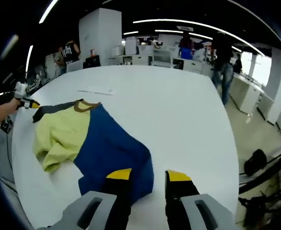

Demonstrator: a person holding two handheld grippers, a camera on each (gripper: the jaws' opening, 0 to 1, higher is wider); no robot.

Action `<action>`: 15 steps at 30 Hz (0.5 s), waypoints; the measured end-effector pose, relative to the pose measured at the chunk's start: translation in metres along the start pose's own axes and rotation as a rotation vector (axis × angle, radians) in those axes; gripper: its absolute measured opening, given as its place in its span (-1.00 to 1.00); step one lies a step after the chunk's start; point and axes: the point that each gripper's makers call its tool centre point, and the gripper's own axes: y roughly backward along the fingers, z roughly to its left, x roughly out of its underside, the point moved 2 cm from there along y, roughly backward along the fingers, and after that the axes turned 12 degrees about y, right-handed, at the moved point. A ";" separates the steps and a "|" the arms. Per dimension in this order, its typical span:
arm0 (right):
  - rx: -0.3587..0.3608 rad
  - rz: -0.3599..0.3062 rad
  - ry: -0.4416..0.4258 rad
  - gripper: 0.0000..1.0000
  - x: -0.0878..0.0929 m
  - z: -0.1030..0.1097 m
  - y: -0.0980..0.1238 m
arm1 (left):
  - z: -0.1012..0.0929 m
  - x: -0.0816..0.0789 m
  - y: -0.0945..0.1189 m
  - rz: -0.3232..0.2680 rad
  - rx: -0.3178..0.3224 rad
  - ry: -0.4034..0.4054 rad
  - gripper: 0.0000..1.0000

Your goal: Fold the garment on the visible template until the final outline fits inside the template.

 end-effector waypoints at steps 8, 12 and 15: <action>-0.011 -0.052 -0.025 -0.16 -0.004 0.006 0.005 | -0.011 0.006 0.004 -0.037 0.052 0.044 -0.33; -0.012 -0.074 -0.032 -0.09 -0.006 0.009 0.011 | -0.017 0.008 0.008 -0.046 0.075 0.054 -0.25; -0.019 -0.100 -0.032 -0.02 -0.012 0.014 0.015 | -0.022 0.009 0.013 -0.055 0.091 0.064 -0.20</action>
